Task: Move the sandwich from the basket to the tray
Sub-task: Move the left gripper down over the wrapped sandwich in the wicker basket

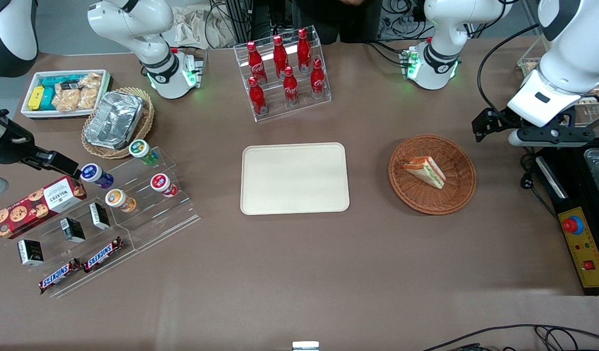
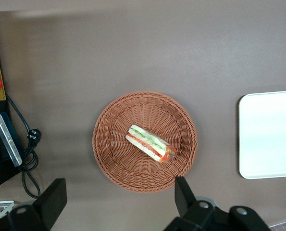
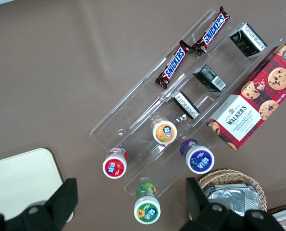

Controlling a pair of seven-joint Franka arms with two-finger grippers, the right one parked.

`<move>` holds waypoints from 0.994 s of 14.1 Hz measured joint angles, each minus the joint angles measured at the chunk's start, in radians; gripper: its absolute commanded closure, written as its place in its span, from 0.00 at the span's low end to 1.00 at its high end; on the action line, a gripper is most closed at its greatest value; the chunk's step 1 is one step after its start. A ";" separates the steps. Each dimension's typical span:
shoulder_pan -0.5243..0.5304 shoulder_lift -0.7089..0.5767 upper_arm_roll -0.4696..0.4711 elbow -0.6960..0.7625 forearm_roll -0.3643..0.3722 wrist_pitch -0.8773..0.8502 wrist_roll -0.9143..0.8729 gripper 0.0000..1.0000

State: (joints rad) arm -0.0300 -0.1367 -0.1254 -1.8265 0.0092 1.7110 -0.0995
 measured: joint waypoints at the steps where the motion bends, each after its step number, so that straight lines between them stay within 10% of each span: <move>1: 0.000 0.000 0.000 0.000 0.000 0.000 0.000 0.00; 14: -0.004 0.018 -0.002 -0.002 -0.026 0.000 -0.292 0.00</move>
State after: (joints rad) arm -0.0335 -0.1183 -0.1277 -1.8286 -0.0171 1.7109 -0.3913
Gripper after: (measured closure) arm 0.000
